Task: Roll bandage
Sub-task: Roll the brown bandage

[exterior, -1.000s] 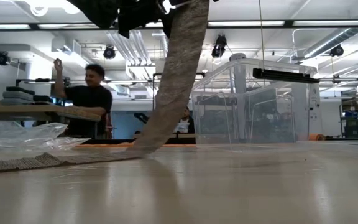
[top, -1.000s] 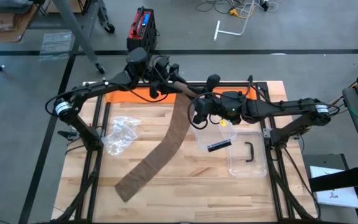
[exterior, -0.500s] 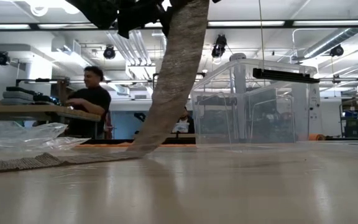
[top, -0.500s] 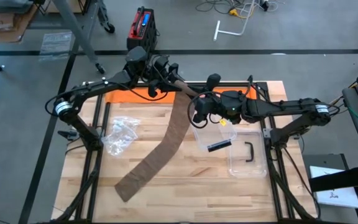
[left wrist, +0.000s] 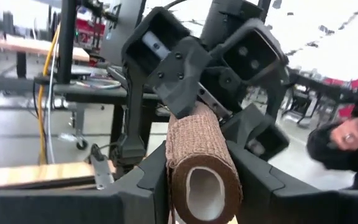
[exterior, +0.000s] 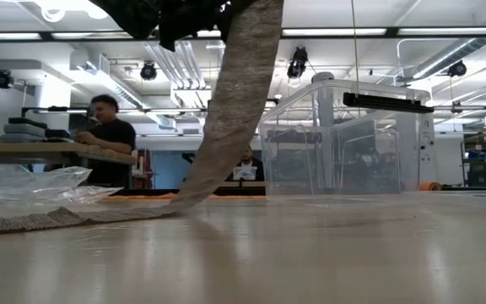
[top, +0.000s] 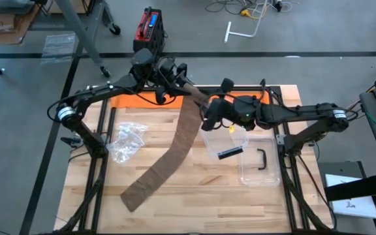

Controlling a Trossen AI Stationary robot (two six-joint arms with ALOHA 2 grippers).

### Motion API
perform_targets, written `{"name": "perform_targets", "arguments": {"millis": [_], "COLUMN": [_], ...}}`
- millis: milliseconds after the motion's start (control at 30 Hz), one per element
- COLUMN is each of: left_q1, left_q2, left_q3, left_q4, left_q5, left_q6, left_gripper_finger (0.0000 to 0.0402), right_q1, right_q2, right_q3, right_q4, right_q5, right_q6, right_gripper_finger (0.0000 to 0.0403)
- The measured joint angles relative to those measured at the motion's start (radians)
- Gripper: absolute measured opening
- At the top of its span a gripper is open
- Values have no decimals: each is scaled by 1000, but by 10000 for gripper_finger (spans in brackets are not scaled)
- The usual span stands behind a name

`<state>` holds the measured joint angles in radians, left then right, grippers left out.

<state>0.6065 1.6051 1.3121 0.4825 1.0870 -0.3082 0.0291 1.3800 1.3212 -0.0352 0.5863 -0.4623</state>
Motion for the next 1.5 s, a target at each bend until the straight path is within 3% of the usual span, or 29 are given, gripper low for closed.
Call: {"name": "perform_targets", "arguments": {"millis": [233,400,767,1500], "left_q1": [1,1,1,0], "left_q2": [-15,-18,-36,-53], "left_q3": [0,0,0,0], "left_q4": [7,7,6,-8], "left_q5": [24,29,65,102], "left_q6": [145,208,339,377], "left_gripper_finger": [116,115,115,116], "right_q1": [13,13,7,3], "right_q2": [-51,-50,-29,18], "right_q3": [0,0,-2,-2], "right_q4": [-58,-32,30,126], "right_q5": [-41,-70,-65,-65], "right_q6": [261,304,468,460], "right_gripper_finger": [294,309,259,179]}}
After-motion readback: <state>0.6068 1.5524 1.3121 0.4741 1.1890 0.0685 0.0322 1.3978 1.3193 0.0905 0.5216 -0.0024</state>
